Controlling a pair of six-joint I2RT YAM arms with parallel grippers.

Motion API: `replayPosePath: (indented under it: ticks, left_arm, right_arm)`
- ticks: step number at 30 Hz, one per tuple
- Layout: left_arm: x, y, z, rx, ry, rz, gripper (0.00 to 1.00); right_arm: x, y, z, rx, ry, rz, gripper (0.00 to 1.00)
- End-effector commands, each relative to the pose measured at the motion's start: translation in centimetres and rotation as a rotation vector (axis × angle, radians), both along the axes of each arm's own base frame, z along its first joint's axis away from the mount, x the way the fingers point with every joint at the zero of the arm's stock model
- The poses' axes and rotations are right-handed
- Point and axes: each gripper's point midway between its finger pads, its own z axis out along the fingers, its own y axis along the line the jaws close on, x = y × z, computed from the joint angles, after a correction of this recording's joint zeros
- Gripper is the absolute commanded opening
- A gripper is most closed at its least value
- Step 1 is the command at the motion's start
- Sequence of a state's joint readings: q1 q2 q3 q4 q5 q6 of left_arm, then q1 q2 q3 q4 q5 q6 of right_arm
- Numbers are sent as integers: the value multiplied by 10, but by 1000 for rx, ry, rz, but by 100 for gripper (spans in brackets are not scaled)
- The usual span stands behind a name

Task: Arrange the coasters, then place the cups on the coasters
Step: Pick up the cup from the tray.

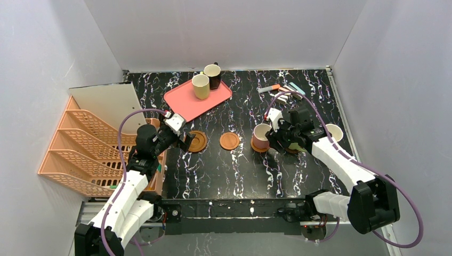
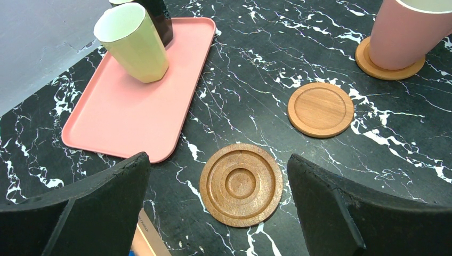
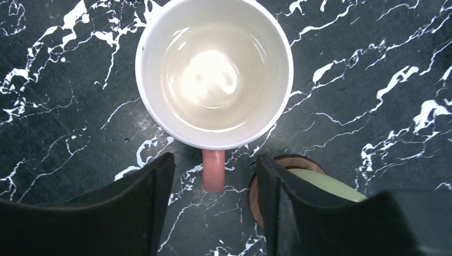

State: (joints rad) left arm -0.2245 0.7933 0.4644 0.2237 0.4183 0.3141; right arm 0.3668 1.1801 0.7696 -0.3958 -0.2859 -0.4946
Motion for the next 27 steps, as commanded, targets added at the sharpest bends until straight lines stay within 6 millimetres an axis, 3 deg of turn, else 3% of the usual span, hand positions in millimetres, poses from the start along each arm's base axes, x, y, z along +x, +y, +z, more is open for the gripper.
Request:
replayPosePath:
  ticks: [1, 6, 13, 18, 21, 22, 27]
  left_arm:
    - [-1, 0, 1, 0, -9, -2, 98]
    - [4, 3, 10, -7, -21, 24, 98]
    - [38, 4, 39, 20, -27, 61, 98]
    - [89, 4, 58, 28, -3, 133, 98]
    - [131, 6, 56, 19, 42, 217, 98]
    - [147, 5, 64, 11, 44, 242, 98]
    - [206, -3, 47, 8, 152, 321, 98]
  right_arm:
    - [5, 2, 21, 23, -62, -3, 74]
    - [3, 6, 37, 60, -101, 9, 98]
    - [0, 12, 57, 124, -167, 34, 99]
    - [4, 10, 76, 149, -266, 19, 99]
    - [5, 8, 82, 157, -312, 3, 99]
    - [7, 7, 84, 156, -322, -2, 99]
    - [11, 3, 81, 138, -326, -23, 99]
